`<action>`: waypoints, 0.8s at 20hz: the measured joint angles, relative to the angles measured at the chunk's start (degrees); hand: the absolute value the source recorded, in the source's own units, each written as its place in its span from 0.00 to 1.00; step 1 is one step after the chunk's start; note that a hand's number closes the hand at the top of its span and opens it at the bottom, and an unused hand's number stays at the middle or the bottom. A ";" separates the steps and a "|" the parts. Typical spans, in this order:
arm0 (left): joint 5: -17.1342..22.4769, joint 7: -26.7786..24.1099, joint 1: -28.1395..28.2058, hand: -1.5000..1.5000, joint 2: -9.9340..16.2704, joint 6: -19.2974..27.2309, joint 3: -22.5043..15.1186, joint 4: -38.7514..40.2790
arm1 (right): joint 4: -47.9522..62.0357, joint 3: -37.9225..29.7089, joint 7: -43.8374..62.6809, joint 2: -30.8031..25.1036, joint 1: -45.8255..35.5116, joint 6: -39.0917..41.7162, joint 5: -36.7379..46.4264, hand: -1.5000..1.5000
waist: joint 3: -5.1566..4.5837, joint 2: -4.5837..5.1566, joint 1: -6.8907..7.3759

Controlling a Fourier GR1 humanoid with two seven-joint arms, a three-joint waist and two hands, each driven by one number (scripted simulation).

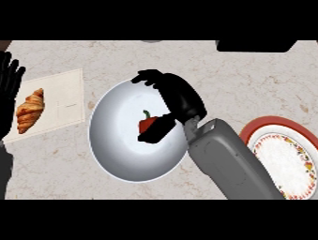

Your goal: Pick the bell pepper from the plate and place it in the bowl

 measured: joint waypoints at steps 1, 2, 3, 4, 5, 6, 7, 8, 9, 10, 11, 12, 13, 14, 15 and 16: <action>-0.05 0.61 -0.34 0.50 0.27 0.22 0.13 -0.25 | -0.22 -0.33 -1.91 0.08 0.92 -1.92 -0.03 0.00 | 0.01 -0.03 -0.14; -0.12 0.52 -0.30 0.50 0.21 0.18 0.05 -0.10 | -0.23 -0.46 -2.61 0.13 0.77 -4.49 -0.50 0.00 | 0.02 -0.04 -0.13; -0.04 0.10 -0.15 0.50 0.18 -0.08 0.08 0.23 | 0.40 -0.71 -4.04 0.18 0.75 -7.24 -0.57 0.00 | 0.01 -0.03 -0.08; -0.38 0.16 -0.04 0.50 -0.03 0.34 -0.08 -0.12 | 1.26 -1.99 -5.67 0.22 0.63 -8.95 -0.79 0.00 | 0.01 -0.03 -0.09; -0.64 0.05 -0.05 0.50 -0.40 0.71 -0.30 -0.11 | 1.21 -3.29 -7.20 0.07 1.17 -10.50 -0.83 0.00 | 0.01 -0.04 -0.29; -0.64 0.34 -0.43 0.50 -0.20 0.86 -0.05 0.13 | 0.78 -4.36 -7.64 0.12 1.57 -11.63 -0.87 0.00 | 0.01 -0.08 -0.50; -0.84 0.30 -0.28 0.50 -0.56 1.13 -0.28 0.03 | 1.17 -6.25 -8.41 -0.21 1.24 -12.38 -1.41 0.00 | 0.01 -0.10 -0.54; -0.25 0.10 0.25 0.50 -0.02 0.35 0.26 0.02 | 0.92 -8.13 -8.41 -0.98 0.78 -12.48 -2.05 0.00 | 0.01 -0.13 -0.59; -0.37 0.15 0.55 0.50 -0.21 0.42 0.06 -0.38 | 0.43 -9.80 -9.22 -1.97 1.43 -12.47 -2.91 0.00 | 0.00 -0.18 -0.70; -0.37 0.05 0.74 0.50 -0.28 0.45 0.13 -0.43 | -0.10 -11.43 -9.34 -2.66 1.43 -12.47 -3.67 0.00 | 0.01 -0.19 -0.79; -0.60 0.00 0.23 0.50 -0.13 0.71 0.29 0.12 | -0.57 -13.07 -9.72 -3.46 1.99 -12.26 -4.74 0.00 | 0.00 -0.21 -0.95; -0.38 -0.14 0.49 0.50 0.14 0.31 0.51 0.27 | -0.84 -15.34 -10.22 -4.91 2.18 -11.44 -6.39 0.00 | 0.01 -0.20 -1.01; -0.64 -0.18 0.08 0.50 0.07 0.47 0.36 0.68 | -0.39 -17.00 -10.96 -5.59 2.49 -11.22 -7.41 0.00 | 0.01 -0.20 -1.04; -0.85 -0.44 -0.28 0.50 0.03 0.71 0.41 1.09 | -0.47 -18.54 -11.28 -6.41 2.68 -10.70 -8.46 0.00 | 0.01 -0.19 -1.08; -0.89 -0.38 -0.40 0.50 -0.05 0.84 0.40 1.06 | 0.41 -20.30 -12.99 -7.39 3.03 -10.07 -9.72 0.00 | 0.00 -0.19 -1.03; -0.96 -0.30 -0.36 0.50 -0.06 0.89 0.36 0.93 | 0.59 -22.03 -14.10 -8.67 3.63 -8.97 -11.18 0.00 | 0.01 -0.19 -1.03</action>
